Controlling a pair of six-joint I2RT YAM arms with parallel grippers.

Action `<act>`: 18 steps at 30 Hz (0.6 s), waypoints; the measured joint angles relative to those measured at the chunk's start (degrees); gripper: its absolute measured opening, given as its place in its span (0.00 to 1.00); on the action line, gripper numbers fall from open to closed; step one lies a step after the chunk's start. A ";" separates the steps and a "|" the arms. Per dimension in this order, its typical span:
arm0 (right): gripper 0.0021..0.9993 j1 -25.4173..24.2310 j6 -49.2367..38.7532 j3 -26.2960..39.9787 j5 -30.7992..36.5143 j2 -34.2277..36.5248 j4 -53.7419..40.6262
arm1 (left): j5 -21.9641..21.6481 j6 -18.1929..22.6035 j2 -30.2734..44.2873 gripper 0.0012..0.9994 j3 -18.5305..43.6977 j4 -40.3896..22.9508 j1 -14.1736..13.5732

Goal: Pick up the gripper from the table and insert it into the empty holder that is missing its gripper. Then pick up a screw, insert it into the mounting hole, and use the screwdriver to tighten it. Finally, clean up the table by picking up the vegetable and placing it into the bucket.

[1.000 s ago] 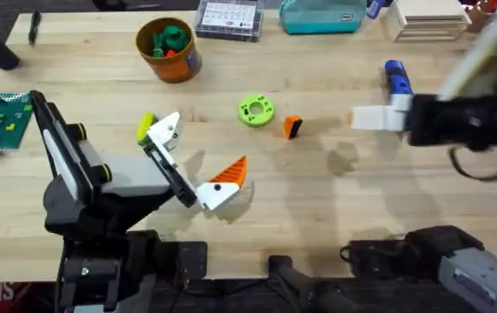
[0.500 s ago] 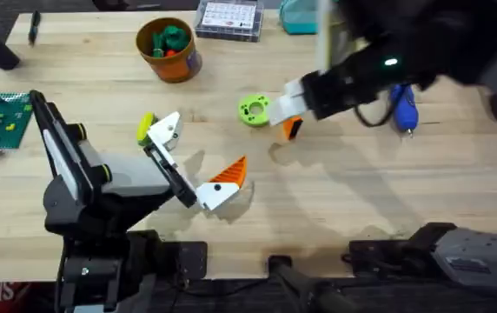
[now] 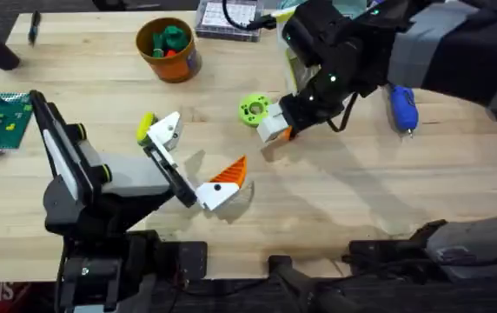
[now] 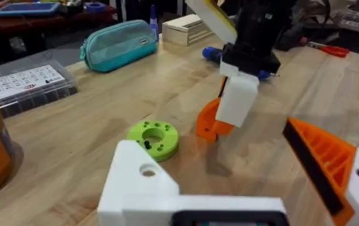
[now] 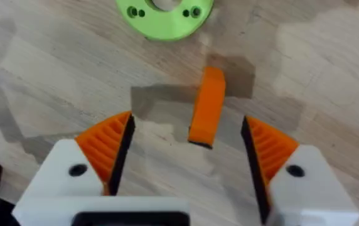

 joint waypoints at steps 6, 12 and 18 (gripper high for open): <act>0.78 0.00 -0.41 0.00 0.17 0.00 -0.17 | 0.00 0.00 -0.01 1.00 0.00 0.00 0.00; 0.52 0.00 -0.60 0.00 0.20 0.00 -0.17 | 0.00 0.02 -0.02 1.00 0.00 0.00 0.00; 0.48 0.00 -0.64 0.00 0.96 0.00 -0.19 | 0.00 0.00 -0.02 1.00 0.00 0.00 0.00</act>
